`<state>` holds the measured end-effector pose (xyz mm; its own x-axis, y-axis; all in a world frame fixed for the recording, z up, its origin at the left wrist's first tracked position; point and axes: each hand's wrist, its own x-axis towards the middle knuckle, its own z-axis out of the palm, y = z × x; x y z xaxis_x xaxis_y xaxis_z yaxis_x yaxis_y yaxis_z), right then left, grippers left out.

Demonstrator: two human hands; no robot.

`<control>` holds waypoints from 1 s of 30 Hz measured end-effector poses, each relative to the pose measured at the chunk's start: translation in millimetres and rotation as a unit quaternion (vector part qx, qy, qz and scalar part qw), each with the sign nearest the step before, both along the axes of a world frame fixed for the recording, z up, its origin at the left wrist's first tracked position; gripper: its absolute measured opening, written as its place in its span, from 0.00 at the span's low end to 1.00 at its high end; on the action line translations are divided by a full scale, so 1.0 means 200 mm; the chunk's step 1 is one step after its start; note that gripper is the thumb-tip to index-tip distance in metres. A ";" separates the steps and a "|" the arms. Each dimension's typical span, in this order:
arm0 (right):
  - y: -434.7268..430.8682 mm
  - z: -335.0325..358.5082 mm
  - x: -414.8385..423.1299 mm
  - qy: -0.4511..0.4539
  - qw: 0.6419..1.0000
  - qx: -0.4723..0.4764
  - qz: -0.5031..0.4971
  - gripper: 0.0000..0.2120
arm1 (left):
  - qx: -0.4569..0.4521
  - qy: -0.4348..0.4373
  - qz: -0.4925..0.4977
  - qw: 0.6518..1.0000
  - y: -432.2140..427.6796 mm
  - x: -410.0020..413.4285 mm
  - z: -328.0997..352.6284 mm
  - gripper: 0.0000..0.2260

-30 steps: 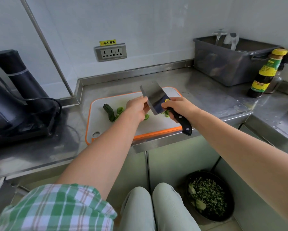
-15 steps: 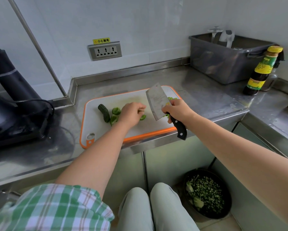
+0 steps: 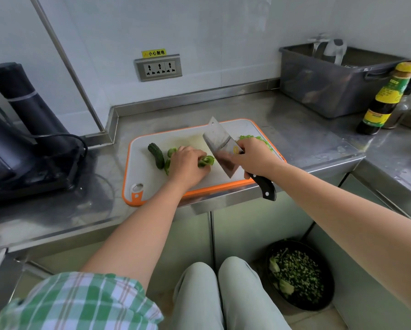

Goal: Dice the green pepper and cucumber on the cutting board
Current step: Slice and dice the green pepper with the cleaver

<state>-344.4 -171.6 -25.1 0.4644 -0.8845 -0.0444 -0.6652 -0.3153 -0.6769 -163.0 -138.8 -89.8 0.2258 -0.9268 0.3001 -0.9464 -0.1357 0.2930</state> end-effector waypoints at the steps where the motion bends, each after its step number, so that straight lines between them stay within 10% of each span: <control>1: 0.00 0.00 0.01 0.015 1.000 -0.008 0.004 0.10 | -0.005 0.008 0.002 1.000 0.00 0.00 0.00 0.14; 30: 0.03 0.07 0.09 0.129 0.985 -0.112 0.041 0.03 | -0.088 0.087 0.054 0.991 0.01 -0.06 -0.06 0.07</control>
<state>-326.4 -166.5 -11.1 0.5336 -0.8454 0.0214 -0.7716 -0.4971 -0.3969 -175.1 -135.9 -101.1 0.3836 -0.8314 0.4020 -0.8621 -0.1664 0.4785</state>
